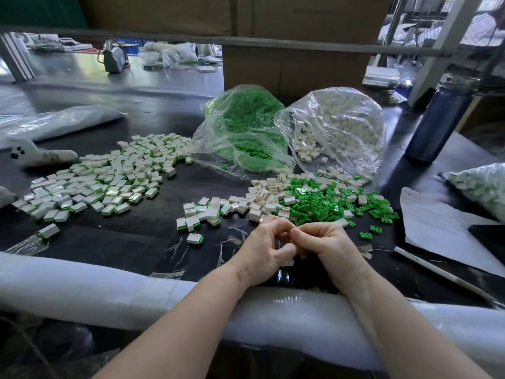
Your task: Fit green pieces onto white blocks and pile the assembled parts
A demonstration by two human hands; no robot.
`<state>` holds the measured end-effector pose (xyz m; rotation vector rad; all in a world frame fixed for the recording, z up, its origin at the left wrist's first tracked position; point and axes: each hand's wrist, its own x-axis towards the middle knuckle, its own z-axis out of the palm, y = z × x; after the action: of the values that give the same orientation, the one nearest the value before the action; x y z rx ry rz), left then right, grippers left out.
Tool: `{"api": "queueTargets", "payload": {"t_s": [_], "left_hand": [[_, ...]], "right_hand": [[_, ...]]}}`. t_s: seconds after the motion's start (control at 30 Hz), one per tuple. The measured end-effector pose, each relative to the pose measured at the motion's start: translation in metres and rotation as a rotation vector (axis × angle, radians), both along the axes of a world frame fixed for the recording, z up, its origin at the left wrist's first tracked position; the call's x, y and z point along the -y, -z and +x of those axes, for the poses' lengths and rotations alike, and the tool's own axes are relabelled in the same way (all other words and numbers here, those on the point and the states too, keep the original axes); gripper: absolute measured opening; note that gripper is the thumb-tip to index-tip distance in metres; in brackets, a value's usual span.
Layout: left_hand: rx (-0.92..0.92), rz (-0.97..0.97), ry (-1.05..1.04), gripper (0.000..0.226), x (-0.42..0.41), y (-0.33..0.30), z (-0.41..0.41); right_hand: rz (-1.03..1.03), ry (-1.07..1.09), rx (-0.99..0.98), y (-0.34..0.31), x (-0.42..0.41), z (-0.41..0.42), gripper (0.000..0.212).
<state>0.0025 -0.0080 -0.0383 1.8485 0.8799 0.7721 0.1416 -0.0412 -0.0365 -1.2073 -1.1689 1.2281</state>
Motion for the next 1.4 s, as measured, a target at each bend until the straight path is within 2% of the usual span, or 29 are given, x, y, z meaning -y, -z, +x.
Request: {"api": "queueTargets", "payload": {"t_s": [0.13,0.37,0.9,1.07,1.3,1.4], "left_hand": [[0.007,0.004,-0.002,0.019,-0.0001,-0.0004,-0.0003],[-0.015,0.021,-0.007,0.027,-0.0014,0.0024,0.0003],[-0.012,0.009,-0.006,0.018,-0.0010,0.0010,0.0005],[-0.025,0.008,-0.008,0.019,-0.0015,0.0013,0.0000],[-0.031,0.023,-0.003,0.027,-0.0016,0.0013,0.0002],[-0.010,0.005,-0.005,0.023,-0.0014,0.0003,0.0001]], "right_hand": [[0.010,-0.048,-0.025,-0.0020,0.0017,0.0006,0.015],[-0.010,0.004,-0.016,-0.0022,0.0014,-0.0003,0.014],[-0.010,0.032,0.003,0.0004,0.0002,-0.0001,0.013],[-0.010,0.015,-0.001,0.0013,-0.0006,0.0001,0.020],[-0.015,0.005,-0.028,0.0018,-0.0013,-0.0003,0.016],[-0.001,-0.004,-0.031,0.0026,-0.0015,0.0000,0.018]]}}
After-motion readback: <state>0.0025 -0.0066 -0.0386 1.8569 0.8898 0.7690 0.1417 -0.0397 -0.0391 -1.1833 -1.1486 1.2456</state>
